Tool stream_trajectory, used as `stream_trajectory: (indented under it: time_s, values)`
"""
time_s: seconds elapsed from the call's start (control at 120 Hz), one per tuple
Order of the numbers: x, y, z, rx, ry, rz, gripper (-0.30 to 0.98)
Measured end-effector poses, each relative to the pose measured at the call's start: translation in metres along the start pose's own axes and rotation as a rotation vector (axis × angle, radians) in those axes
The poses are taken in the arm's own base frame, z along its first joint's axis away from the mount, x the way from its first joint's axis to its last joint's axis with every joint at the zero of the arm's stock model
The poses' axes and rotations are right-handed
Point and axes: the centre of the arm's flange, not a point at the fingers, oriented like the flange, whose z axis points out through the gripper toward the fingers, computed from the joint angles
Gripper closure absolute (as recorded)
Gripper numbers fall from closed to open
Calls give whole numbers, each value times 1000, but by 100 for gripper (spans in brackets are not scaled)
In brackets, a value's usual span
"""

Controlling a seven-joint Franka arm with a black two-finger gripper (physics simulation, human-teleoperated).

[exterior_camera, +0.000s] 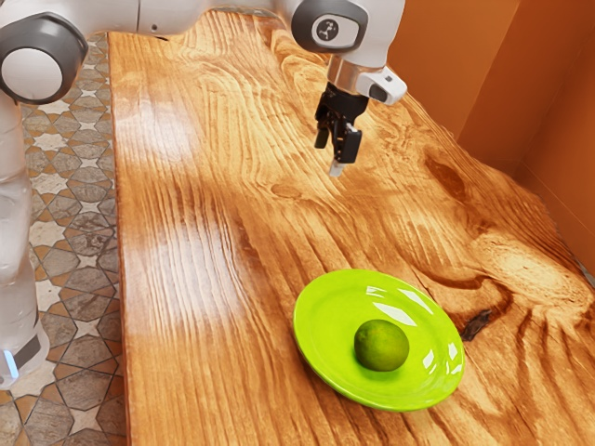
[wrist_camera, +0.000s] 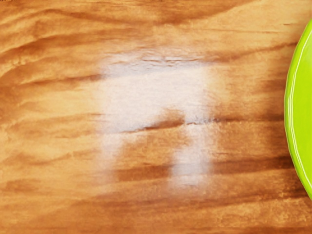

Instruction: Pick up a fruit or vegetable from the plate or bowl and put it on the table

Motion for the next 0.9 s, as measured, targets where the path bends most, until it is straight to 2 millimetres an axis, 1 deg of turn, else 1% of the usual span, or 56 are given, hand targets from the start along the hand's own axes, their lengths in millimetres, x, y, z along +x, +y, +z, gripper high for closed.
stream_trajectory:
  time_s: [0.008, 0.025, 0.05, 0.083, 0.15, 0.2, 0.333, 0.417, 0.433, 0.5, 0.55, 0.608, 0.65, 0.675, 0.725, 0.767, 0.792, 0.833, 0.9]
  values:
    - [0, 0, 0, 0, 0, 0, 0]
    - [13, 1, -17, -8, 39, 1, 0]
    - [24, 0, -35, -16, 78, -1, 0]
    - [32, -10, -48, -22, 106, -16, 0]
    - [36, -38, -58, -29, 123, -61, 0]
    - [36, -45, -60, -34, 122, -70, 0]
    - [36, -38, -61, -43, 112, -47, 0]
    - [35, -42, -61, -46, 108, -48, 0]
    - [34, -42, -65, -46, 117, -47, 0]
    - [29, -35, -96, -44, 183, -28, 0]
    - [26, -26, -106, -46, 203, -10, 0]
    - [28, -10, -102, -49, 192, 25, 0]
    - [30, 12, -93, -51, 173, 68, 0]
    - [36, 27, -82, -52, 152, 97, 0]
    - [53, 54, -52, -51, 107, 143, 0]
    - [64, 69, -31, -50, 84, 169, 0]
    - [69, 76, -23, -48, 75, 182, 0]
    - [72, 87, -16, -48, 71, 203, 0]
    - [72, 105, -13, -48, 72, 238, 0]
